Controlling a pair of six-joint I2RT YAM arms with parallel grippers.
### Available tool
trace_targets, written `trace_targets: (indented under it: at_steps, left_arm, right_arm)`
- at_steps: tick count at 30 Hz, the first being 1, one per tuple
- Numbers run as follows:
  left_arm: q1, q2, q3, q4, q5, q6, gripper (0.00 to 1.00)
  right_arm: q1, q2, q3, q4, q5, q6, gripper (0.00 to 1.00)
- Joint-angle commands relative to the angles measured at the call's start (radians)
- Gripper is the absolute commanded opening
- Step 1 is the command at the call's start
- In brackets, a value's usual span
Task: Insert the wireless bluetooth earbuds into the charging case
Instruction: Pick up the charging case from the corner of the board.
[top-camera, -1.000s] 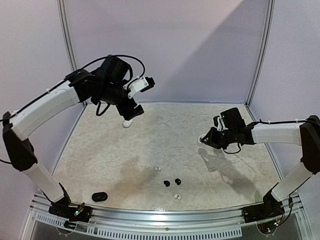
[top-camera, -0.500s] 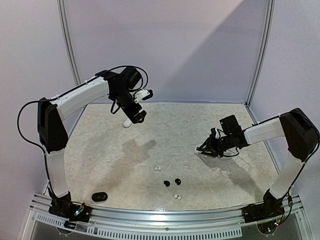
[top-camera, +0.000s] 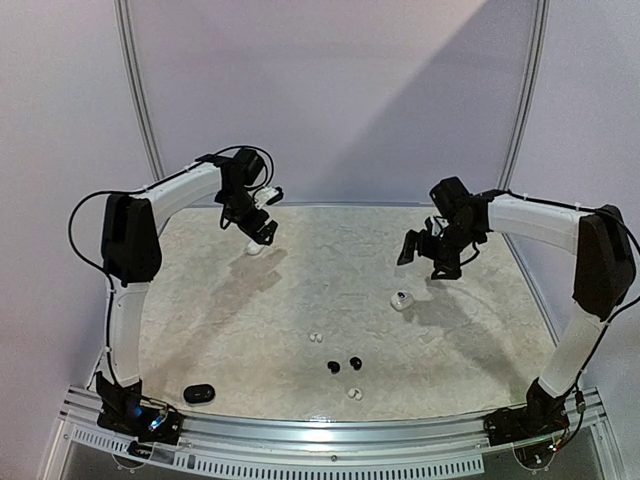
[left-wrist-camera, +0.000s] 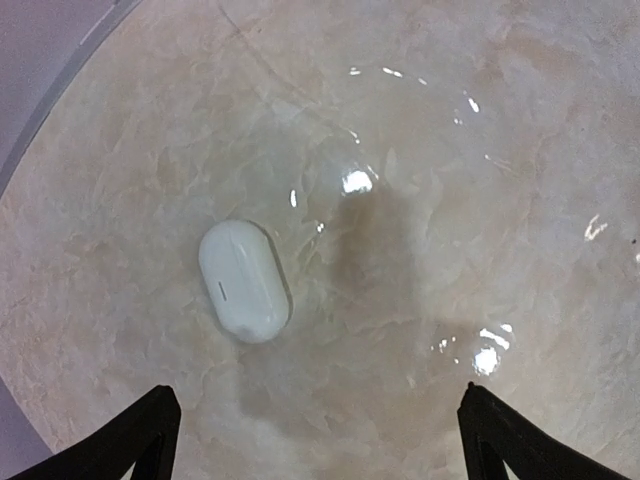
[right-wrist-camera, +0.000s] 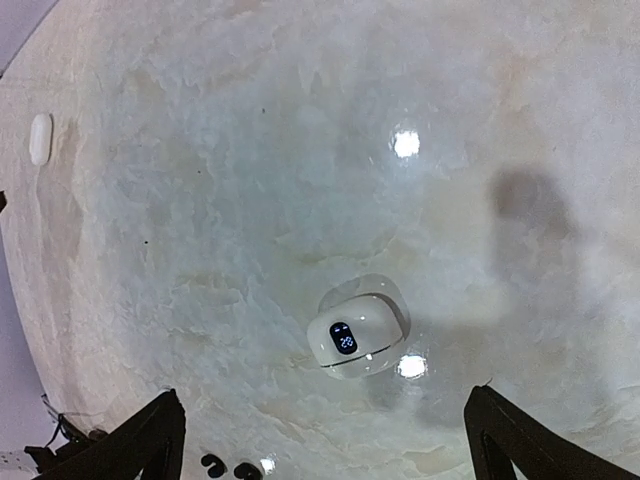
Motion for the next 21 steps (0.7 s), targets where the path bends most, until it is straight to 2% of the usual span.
trace_targets:
  at_steps: [1,8,15,19,21]
  left_arm:
    - [0.008,0.123,0.116,0.035,-0.022,-0.002,0.99]
    - [0.058,0.217,0.167,0.056,-0.058,-0.005,0.97]
    - [0.069,0.275,0.176,0.069,-0.034,-0.001,0.95]
    - [0.095,0.336,0.273,0.003,-0.009,-0.028,0.86]
    - [0.102,0.356,0.308,-0.015,-0.004,-0.038,0.78]
  right_arm:
    - [-0.004,-0.005,0.148,-0.249,0.112,-0.099,0.99]
    - [-0.004,0.012,0.204,-0.265,0.111,-0.11,0.99]
    - [-0.004,0.028,0.206,-0.257,0.105,-0.108,0.99]
    - [-0.001,0.031,0.202,-0.243,0.107,-0.087,0.99]
    - [0.0,0.03,0.205,-0.238,0.108,-0.082,0.99]
